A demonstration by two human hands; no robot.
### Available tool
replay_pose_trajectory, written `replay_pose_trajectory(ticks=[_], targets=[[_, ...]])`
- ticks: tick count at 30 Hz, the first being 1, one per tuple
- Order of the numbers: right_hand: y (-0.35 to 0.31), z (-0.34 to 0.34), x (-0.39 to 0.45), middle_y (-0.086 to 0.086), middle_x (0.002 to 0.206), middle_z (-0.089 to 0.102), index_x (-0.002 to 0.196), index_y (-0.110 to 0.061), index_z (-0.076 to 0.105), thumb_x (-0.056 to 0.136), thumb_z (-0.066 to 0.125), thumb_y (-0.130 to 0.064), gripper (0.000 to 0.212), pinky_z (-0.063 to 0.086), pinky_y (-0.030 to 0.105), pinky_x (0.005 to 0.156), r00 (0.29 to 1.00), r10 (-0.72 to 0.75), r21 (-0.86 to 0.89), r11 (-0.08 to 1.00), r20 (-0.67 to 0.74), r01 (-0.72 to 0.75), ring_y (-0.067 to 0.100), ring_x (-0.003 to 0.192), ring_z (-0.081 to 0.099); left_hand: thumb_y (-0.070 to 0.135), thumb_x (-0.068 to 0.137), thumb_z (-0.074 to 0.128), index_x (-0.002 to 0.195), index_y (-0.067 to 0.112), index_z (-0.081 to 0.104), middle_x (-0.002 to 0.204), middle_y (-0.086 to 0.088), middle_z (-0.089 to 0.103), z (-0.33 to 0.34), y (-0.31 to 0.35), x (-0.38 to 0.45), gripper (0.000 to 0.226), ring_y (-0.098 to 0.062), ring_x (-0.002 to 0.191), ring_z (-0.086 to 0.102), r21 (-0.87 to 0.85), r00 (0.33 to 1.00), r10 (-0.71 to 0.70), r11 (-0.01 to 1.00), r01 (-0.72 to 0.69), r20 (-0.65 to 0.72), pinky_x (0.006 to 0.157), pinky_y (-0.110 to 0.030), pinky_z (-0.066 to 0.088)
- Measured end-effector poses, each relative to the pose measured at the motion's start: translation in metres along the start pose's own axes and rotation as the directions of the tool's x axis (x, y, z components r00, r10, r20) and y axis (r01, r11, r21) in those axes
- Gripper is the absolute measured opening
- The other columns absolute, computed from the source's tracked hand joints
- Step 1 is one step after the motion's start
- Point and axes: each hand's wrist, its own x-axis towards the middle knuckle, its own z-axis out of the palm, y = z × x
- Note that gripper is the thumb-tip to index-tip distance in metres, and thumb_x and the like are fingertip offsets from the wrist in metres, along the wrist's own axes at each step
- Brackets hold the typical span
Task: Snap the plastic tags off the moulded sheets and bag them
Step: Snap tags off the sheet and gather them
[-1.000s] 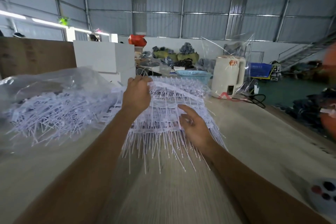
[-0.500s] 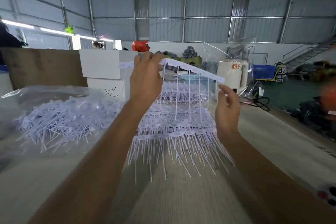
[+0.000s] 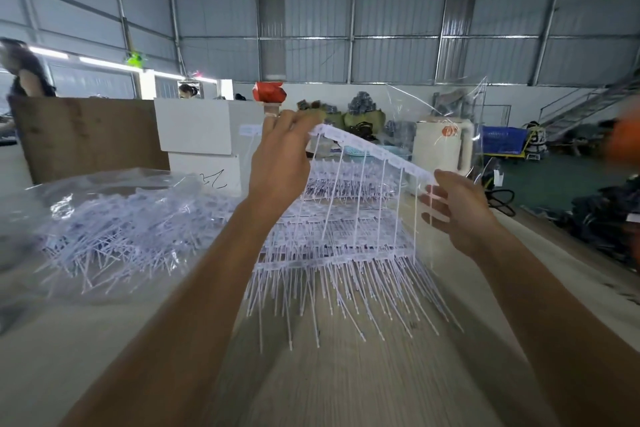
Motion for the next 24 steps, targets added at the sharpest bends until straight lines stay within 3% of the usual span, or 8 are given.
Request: replay_pose_trajectory(ticks=[4, 7, 11, 13, 15, 18, 21, 24], targets=[[-0.006, -0.008, -0.001, 0.012, 0.104, 0.069, 0.122, -0.014, 0.062, 0.100, 0.059, -0.010, 0.023, 0.059, 0.034, 0.072, 0.997, -0.028, 0.059, 0.998, 0.078, 0.023, 0.022, 0.086, 0.070, -0.002, 0.100, 0.046, 0.137, 0.025, 0.055, 0.134, -0.006, 0.056, 0.003, -0.004, -0.002, 0.047, -0.028, 0.121, 0.044, -0.036, 0.999, -0.049, 0.998, 0.049, 0.019, 0.081, -0.045, 0.049], [-0.014, -0.014, -0.003, 0.007, 0.092, 0.067, 0.118, -0.013, 0.064, 0.100, 0.059, -0.012, 0.019, 0.059, 0.030, 0.067, 0.997, -0.029, 0.133, 0.991, 0.065, 0.020, 0.016, 0.072, 0.066, 0.002, 0.100, 0.048, 0.136, 0.024, 0.058, 0.133, -0.007, 0.060, 0.003, -0.012, -0.003, 0.043, -0.030, 0.120, 0.050, -0.006, 0.988, -0.077, 0.997, 0.079, 0.133, 0.085, -0.048, 0.052], [-0.016, -0.024, -0.001, 0.006, 0.082, 0.070, 0.112, -0.009, 0.067, 0.099, 0.061, -0.010, 0.015, 0.058, 0.026, 0.062, 0.997, -0.037, 0.119, 0.993, 0.074, 0.028, 0.013, 0.070, 0.065, 0.006, 0.096, 0.051, 0.128, 0.033, 0.063, 0.122, -0.006, 0.067, 0.000, -0.021, -0.006, 0.044, -0.029, 0.097, 0.061, 0.170, 0.895, -0.143, 0.983, 0.077, 0.423, 0.075, -0.037, 0.049], [-0.016, -0.023, -0.001, 0.007, 0.082, 0.073, 0.107, -0.011, 0.069, 0.098, 0.062, -0.010, 0.011, 0.058, 0.024, 0.059, 0.994, -0.035, 0.079, 0.997, 0.100, 0.027, 0.011, 0.067, 0.066, 0.009, 0.094, 0.051, 0.120, 0.034, 0.067, 0.119, -0.005, 0.067, -0.002, -0.019, -0.007, 0.039, -0.027, 0.093, 0.059, 0.259, 0.861, -0.179, 0.964, 0.057, 0.476, 0.074, -0.034, 0.044], [-0.017, -0.021, -0.002, 0.007, 0.085, 0.075, 0.105, -0.015, 0.069, 0.097, 0.064, -0.012, 0.010, 0.056, 0.023, 0.056, 0.988, -0.059, 0.025, 0.998, 0.145, 0.056, 0.008, 0.063, 0.067, 0.014, 0.096, 0.052, 0.117, 0.033, 0.069, 0.118, -0.005, 0.068, -0.002, -0.012, -0.007, 0.033, -0.028, 0.105, 0.060, 0.321, 0.880, -0.168, 0.947, 0.020, 0.443, 0.080, -0.036, 0.044], [-0.025, -0.015, -0.003, 0.005, 0.090, 0.077, 0.109, -0.018, 0.069, 0.098, 0.063, -0.015, 0.013, 0.056, 0.022, 0.057, 0.958, -0.145, -0.058, 0.985, 0.248, 0.165, 0.009, 0.066, 0.069, 0.029, 0.105, 0.046, 0.122, 0.030, 0.066, 0.115, -0.003, 0.071, 0.001, 0.009, -0.005, 0.027, -0.026, 0.106, 0.064, 0.126, 0.915, -0.083, 0.991, 0.036, 0.395, 0.089, -0.039, 0.051], [-0.040, -0.004, -0.011, 0.008, 0.095, 0.077, 0.108, -0.021, 0.072, 0.098, 0.064, -0.014, 0.015, 0.056, 0.022, 0.058, 0.914, -0.235, -0.091, 0.956, 0.330, 0.279, 0.011, 0.069, 0.069, 0.043, 0.106, 0.041, 0.124, 0.030, 0.064, 0.116, 0.003, 0.069, 0.003, 0.035, -0.006, 0.031, -0.020, 0.101, 0.065, -0.169, 0.879, 0.011, 0.982, 0.080, 0.476, 0.091, -0.039, 0.052], [-0.051, 0.008, -0.022, 0.011, 0.096, 0.077, 0.107, -0.018, 0.073, 0.097, 0.065, -0.012, 0.014, 0.056, 0.023, 0.059, 0.863, -0.295, -0.094, 0.928, 0.409, 0.361, 0.013, 0.070, 0.070, 0.043, 0.106, 0.042, 0.119, 0.028, 0.064, 0.105, 0.002, 0.069, 0.004, 0.049, -0.007, 0.030, -0.019, 0.095, 0.064, -0.295, 0.872, 0.079, 0.952, 0.077, 0.484, 0.086, -0.036, 0.050]])
